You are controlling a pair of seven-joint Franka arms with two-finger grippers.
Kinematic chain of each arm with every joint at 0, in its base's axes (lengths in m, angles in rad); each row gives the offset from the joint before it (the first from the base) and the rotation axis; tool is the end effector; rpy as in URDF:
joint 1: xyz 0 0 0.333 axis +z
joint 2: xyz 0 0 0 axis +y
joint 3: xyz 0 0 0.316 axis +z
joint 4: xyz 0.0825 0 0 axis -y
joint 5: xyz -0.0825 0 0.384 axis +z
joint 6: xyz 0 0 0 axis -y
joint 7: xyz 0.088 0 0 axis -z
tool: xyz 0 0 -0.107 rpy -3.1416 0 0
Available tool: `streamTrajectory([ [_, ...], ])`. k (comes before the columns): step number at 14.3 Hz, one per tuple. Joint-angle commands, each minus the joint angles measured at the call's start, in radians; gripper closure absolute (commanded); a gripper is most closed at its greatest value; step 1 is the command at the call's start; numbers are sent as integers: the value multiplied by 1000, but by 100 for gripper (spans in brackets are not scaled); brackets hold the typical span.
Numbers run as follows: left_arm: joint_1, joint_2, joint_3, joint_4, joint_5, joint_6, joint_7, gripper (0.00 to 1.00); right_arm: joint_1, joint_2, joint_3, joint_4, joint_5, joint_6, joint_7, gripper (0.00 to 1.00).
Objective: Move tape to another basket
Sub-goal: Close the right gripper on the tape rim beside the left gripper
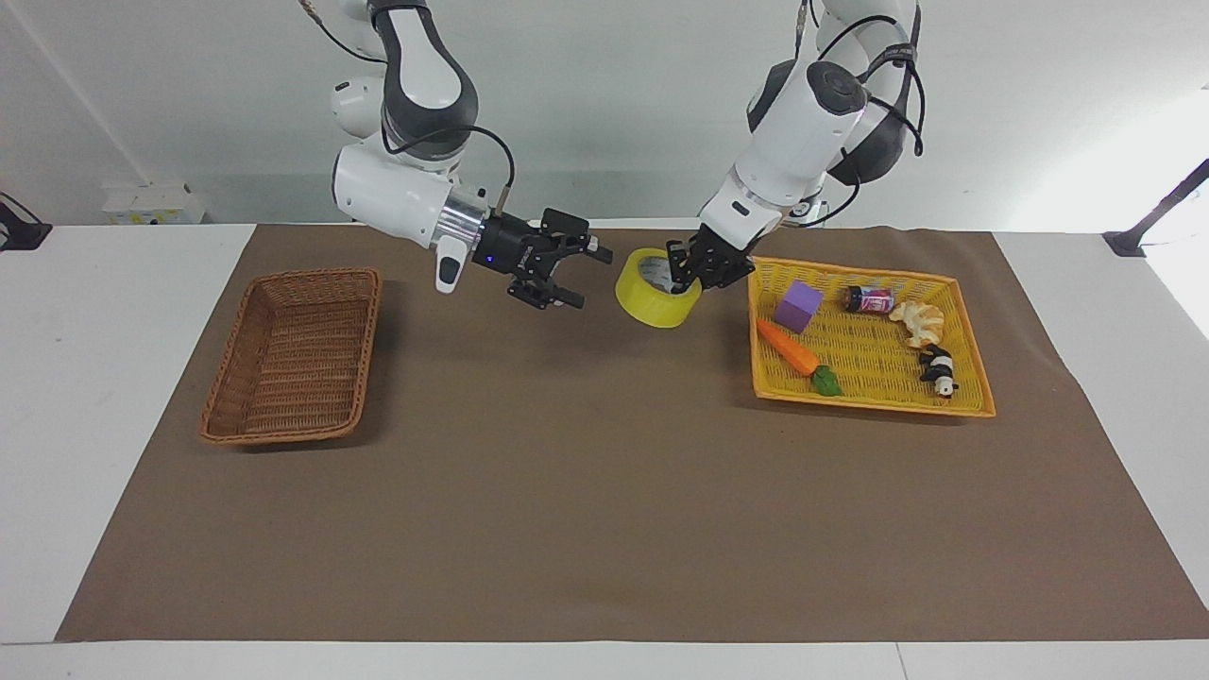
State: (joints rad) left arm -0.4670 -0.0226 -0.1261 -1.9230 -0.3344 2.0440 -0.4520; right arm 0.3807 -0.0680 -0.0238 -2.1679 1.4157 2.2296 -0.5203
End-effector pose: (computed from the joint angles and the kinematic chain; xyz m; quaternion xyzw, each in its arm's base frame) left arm 0.4613 -0.3333 0.5140 0.9859 -0.0046 -0.0145 0.1668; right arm 0.5031 0.2198 0.4590 -0.8406 0.0077 -0.0928 0.5337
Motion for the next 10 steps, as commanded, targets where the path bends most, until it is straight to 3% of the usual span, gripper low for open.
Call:
streamTrajectory([
  [1, -8, -5, 11, 16, -17, -21, 27, 100, 33, -4, 4, -13, 26, 54, -44, 0],
  [10, -8, -8, 13, 13, -17, -25, 29, 100, 112, -1, 5, -15, 51, 131, -98, 0],
])
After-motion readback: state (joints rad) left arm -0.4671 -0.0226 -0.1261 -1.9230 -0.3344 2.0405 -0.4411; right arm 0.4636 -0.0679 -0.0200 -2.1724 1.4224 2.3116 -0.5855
